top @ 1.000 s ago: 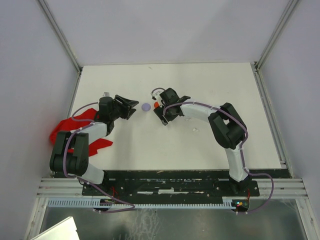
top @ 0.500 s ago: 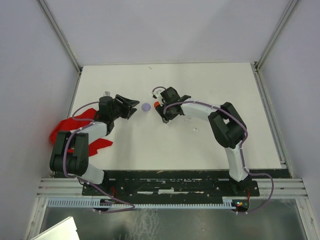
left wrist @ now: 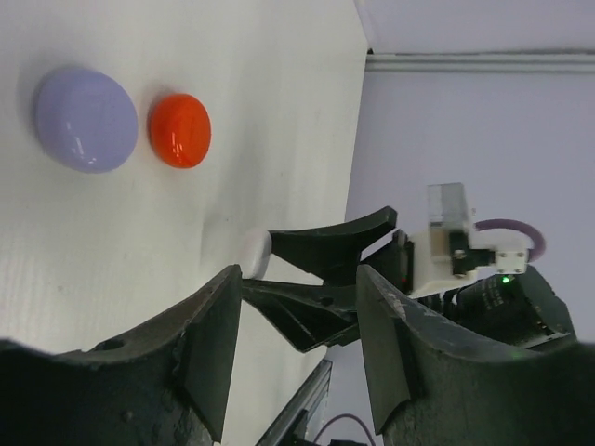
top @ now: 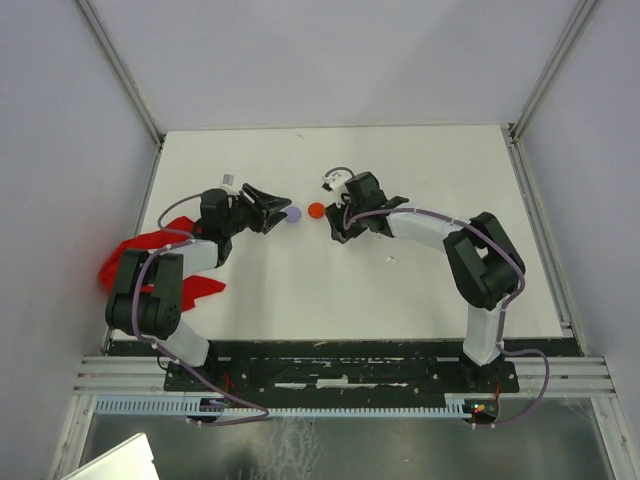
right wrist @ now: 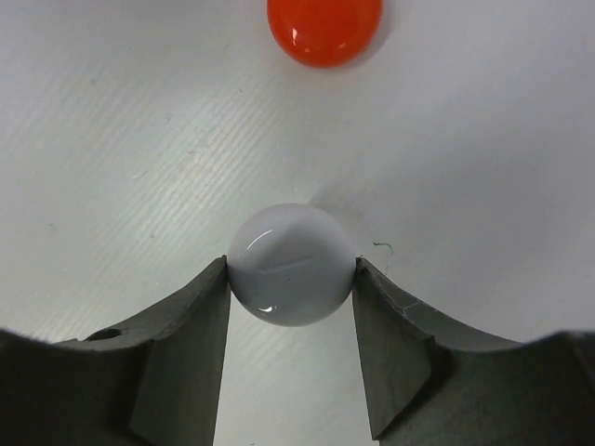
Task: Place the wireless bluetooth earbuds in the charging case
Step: Pick up the charging case at the center of the board.
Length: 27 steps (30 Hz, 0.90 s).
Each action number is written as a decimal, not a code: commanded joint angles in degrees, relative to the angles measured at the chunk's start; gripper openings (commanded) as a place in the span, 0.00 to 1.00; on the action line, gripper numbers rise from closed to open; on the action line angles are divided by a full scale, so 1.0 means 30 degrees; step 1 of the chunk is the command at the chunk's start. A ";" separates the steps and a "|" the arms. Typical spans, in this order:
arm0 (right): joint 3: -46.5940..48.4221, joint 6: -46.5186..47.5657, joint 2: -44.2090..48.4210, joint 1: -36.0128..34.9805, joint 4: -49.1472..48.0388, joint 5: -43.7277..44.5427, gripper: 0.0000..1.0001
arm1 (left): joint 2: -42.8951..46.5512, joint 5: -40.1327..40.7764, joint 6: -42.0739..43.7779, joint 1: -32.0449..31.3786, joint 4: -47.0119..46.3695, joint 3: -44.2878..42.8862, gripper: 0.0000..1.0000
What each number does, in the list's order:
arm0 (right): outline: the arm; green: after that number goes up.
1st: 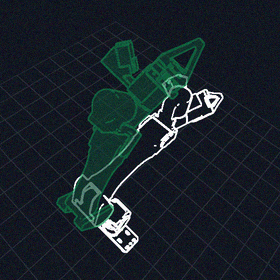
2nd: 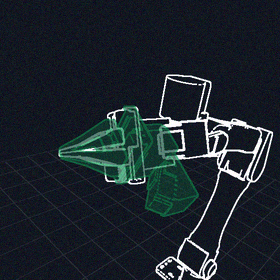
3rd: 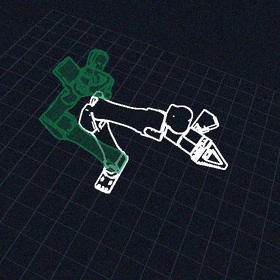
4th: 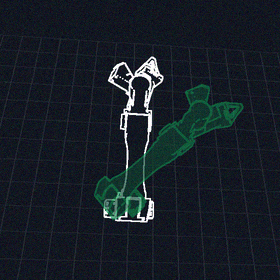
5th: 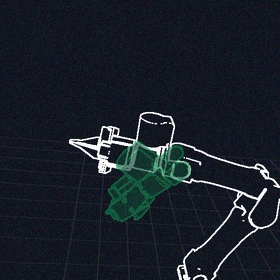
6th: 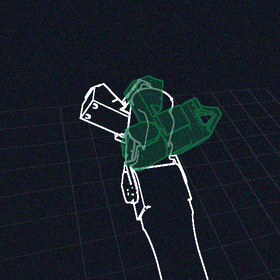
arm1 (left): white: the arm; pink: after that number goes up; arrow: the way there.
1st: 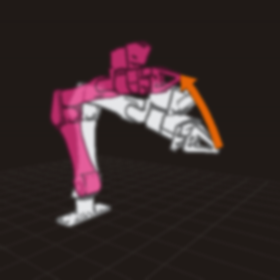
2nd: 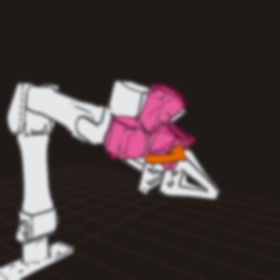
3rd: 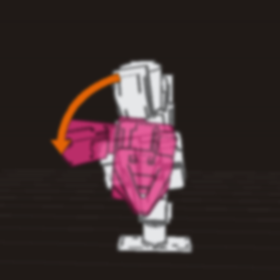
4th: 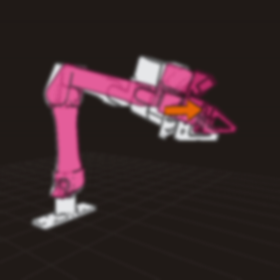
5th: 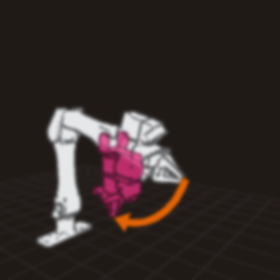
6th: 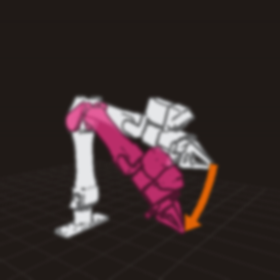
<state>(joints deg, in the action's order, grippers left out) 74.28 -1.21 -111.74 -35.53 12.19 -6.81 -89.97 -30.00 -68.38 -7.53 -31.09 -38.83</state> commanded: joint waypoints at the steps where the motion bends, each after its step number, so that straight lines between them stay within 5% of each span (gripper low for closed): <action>1: -0.1045 0.0228 0.2922 0.0878 -0.3615 -0.3312 0.38 | -0.1034 -0.2566 -0.0186 -0.0639 -0.3244 -0.0948 0.58; 27: -0.1982 0.1434 0.5195 0.1187 -0.3161 -0.6563 0.36 | -0.3714 -0.3452 0.0453 -0.3684 -0.4812 -0.2379 0.54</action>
<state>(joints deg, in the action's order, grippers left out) 68.01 2.46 -98.94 -31.81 4.34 -24.88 -100.47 -39.27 -68.42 -17.80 -42.61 -44.31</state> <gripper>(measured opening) 0.582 0.545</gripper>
